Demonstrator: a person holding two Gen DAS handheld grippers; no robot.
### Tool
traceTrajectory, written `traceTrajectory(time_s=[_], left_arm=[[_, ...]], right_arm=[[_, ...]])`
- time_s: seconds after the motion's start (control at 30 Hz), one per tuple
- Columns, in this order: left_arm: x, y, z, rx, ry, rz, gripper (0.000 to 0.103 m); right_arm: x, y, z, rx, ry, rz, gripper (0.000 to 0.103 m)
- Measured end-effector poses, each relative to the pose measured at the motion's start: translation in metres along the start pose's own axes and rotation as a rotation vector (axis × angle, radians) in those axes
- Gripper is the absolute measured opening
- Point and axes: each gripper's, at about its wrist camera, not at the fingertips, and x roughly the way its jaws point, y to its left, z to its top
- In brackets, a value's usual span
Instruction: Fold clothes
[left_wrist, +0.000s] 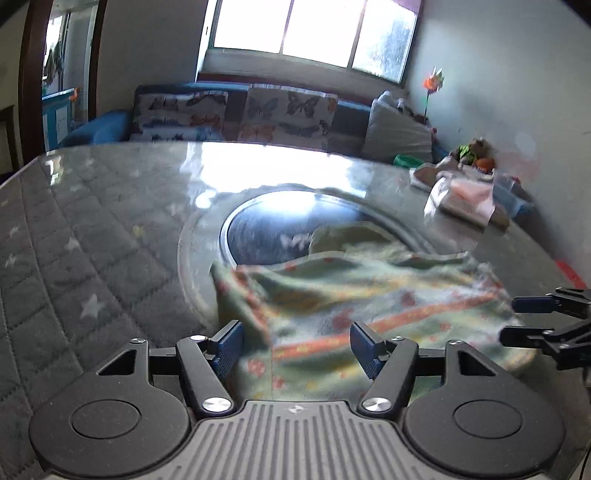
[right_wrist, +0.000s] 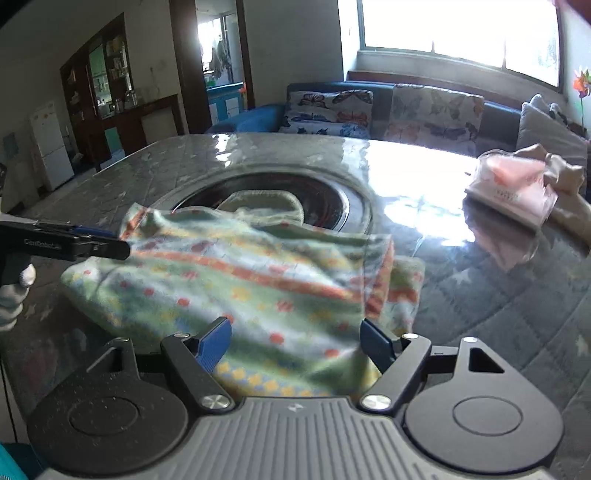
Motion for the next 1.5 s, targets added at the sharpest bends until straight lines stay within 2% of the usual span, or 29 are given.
traceTrajectory(time_s=[0.17,0.3,0.43,0.6,0.8,0.97,1.1,1.2,1.5], left_arm=[[0.006,-0.006,0.015,0.020,-0.031,-0.028,0.067],[0.023,0.005,0.020,0.011,0.000,-0.006,0.067],[0.030,0.022,0.019,-0.024,0.030,0.007,0.067],[0.028,0.018,0.024,-0.019,0.009,-0.015,0.068],[0.039,0.023,0.023,-0.013,0.022,0.002,0.068],[0.035,0.029,0.026,-0.035,0.020,0.018,0.068],[0.042,0.023,0.026,-0.005,0.026,0.037,0.068],[0.042,0.021,0.025,0.008,0.030,0.053,0.068],[0.018,0.007,0.011,0.036,0.003,0.030,0.069]], right_arm=[[0.021,-0.006,0.024,0.009,-0.033,0.015,0.079],[0.048,-0.017,0.030,0.026,0.009,0.001,0.079],[0.053,-0.025,0.031,0.032,0.013,-0.003,0.079],[0.057,-0.026,0.040,0.037,0.003,-0.004,0.079],[0.073,-0.029,0.044,0.035,0.018,-0.019,0.079],[0.067,-0.030,0.046,0.055,0.008,-0.024,0.079],[0.067,-0.015,0.043,0.024,0.008,0.008,0.083],[0.067,0.000,0.039,-0.028,0.015,-0.002,0.083],[0.049,0.043,0.028,-0.127,-0.003,0.083,0.085]])
